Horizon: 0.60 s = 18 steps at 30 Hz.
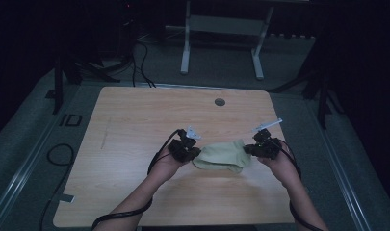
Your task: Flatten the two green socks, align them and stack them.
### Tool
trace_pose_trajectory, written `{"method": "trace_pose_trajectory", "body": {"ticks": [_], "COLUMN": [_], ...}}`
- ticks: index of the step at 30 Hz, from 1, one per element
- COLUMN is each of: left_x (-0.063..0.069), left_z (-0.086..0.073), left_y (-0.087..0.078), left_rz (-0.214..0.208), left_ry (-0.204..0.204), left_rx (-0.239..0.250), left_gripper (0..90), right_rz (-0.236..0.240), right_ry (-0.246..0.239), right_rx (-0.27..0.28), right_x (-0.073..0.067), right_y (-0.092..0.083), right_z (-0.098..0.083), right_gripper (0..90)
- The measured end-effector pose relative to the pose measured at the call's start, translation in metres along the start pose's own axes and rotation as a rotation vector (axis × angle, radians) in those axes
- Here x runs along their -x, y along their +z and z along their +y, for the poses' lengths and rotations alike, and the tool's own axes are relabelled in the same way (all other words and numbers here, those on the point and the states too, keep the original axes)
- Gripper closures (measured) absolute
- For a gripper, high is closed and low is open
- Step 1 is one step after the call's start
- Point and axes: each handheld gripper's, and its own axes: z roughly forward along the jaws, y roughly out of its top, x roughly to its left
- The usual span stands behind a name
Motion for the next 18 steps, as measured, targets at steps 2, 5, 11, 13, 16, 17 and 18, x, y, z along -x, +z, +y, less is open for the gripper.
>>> {"method": "trace_pose_trajectory", "body": {"ticks": [2,5,11,13,16,17,18], "left_x": [-0.001,-0.004,-0.007,-0.008,-0.009,-0.011,-0.011], "left_z": [-0.004,-0.008,-0.017,-0.019,-0.02,-0.022,-0.022], "left_y": [0.006,0.013,0.022,0.025,0.026,0.028,0.029], "left_rz": [0.004,0.0,0.012,0.01,0.028,0.031,0.029], "left_ry": [-0.007,-0.025,-0.027,-0.028,-0.029,-0.039,-0.041], "left_rx": [-0.013,-0.024,-0.06,-0.069,-0.067,-0.065,-0.063], "left_gripper": [86.6,86.6,86.6,86.5,86.2,86.2,84.4], "right_rz": [0.012,0.017,0.027,0.028,0.03,0.03,0.028], "right_ry": [0.014,0.021,0.027,0.028,0.03,0.031,0.028], "right_rx": [-0.027,-0.055,-0.103,-0.11,-0.113,-0.114,-0.117], "right_x": [0.003,0.004,0.002,0.003,0.003,0.003,0.003], "right_y": [0.009,0.022,0.043,0.047,0.05,0.051,0.053], "right_z": [-0.001,-0.002,-0.009,-0.01,-0.011,-0.012,-0.012], "right_gripper": [84.1,84.1,83.7,83.4,82.5,82.1,80.5]}}
